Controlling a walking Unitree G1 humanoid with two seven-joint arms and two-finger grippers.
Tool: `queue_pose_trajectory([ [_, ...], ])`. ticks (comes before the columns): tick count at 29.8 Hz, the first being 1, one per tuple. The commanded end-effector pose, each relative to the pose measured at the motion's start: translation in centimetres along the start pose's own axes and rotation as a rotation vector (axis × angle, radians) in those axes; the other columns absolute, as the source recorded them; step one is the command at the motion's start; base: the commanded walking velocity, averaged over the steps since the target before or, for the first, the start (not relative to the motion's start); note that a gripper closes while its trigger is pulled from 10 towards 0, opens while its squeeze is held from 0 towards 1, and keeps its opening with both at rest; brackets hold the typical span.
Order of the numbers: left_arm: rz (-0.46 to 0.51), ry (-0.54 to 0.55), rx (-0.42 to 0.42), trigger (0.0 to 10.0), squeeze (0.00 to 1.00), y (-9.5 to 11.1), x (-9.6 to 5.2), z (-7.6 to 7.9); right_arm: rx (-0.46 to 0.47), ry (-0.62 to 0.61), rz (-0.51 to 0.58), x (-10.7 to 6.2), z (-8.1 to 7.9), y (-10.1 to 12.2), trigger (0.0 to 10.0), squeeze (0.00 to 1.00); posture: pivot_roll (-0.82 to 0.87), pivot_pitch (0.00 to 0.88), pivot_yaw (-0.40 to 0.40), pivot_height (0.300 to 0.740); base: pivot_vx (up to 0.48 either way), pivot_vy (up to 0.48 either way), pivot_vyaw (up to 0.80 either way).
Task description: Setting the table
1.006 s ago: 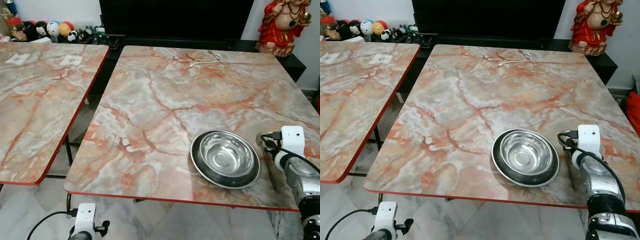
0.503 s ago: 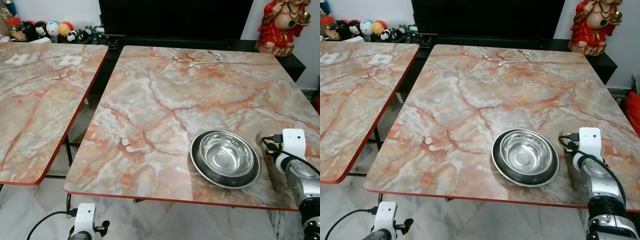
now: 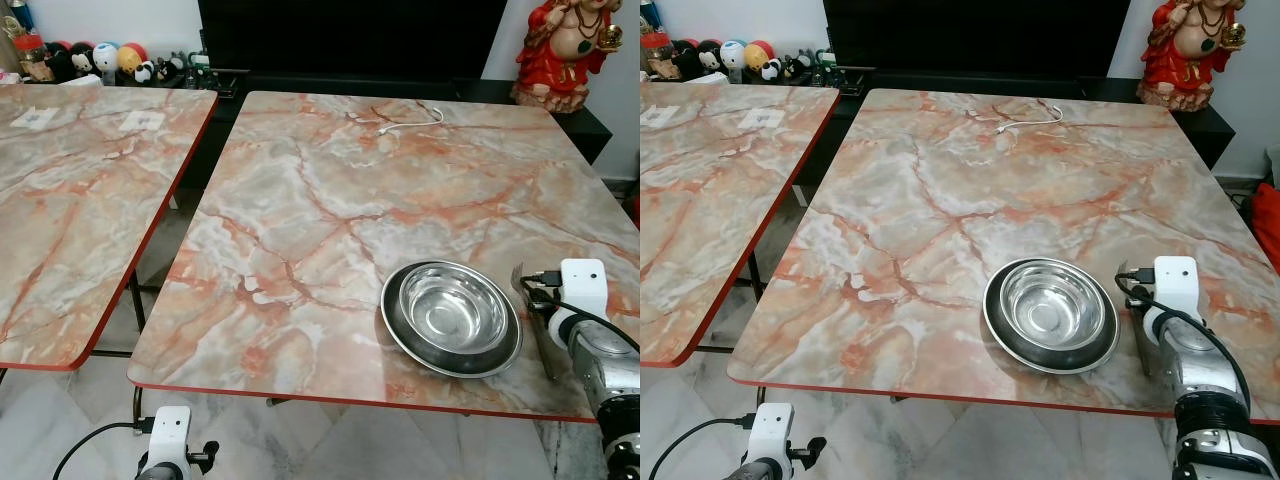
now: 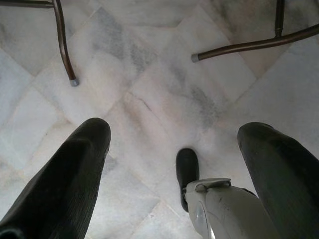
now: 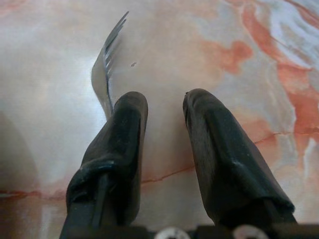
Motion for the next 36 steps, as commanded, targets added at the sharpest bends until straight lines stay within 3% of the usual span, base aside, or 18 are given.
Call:
queue_pose_trajectory([
  [1, -0.019, 0.004, -0.001, 10.0, 0.0, -0.5, -0.1, -0.1, -0.006, 0.011, -0.009, 0.0, -0.2, -0.1, 10.0, 0.0, 0.07, 0.065, -0.03, 0.74, 0.0, 0.0, 0.0],
  [24, -0.021, 0.002, -0.001, 10.0, 0.0, -0.6, -0.1, 0.1, 0.002, 0.053, 0.041, 0.0, -1.1, 1.1, 10.0, 0.0, 0.07, 0.065, -0.031, 0.74, 0.0, 0.0, 0.0],
  [36, -0.02, 0.005, 0.001, 10.0, 0.0, -0.6, -0.1, -0.3, 0.005, 0.008, 0.036, -0.1, 0.2, 1.1, 10.0, 0.0, 0.07, 0.066, -0.03, 0.74, 0.0, 0.0, 0.0],
])
Point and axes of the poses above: a point about 5 cm out from each wrist's last joint towards the gripper, its own x axis pointing out of the wrist towards the gripper, its own y axis along the axis of the wrist's last joint, z = x × y, the point moved 4 cm from there along x, pointing out of the wrist towards the gripper, and after that the axes turned 4 degrees about -x, right-handed, at the moved point
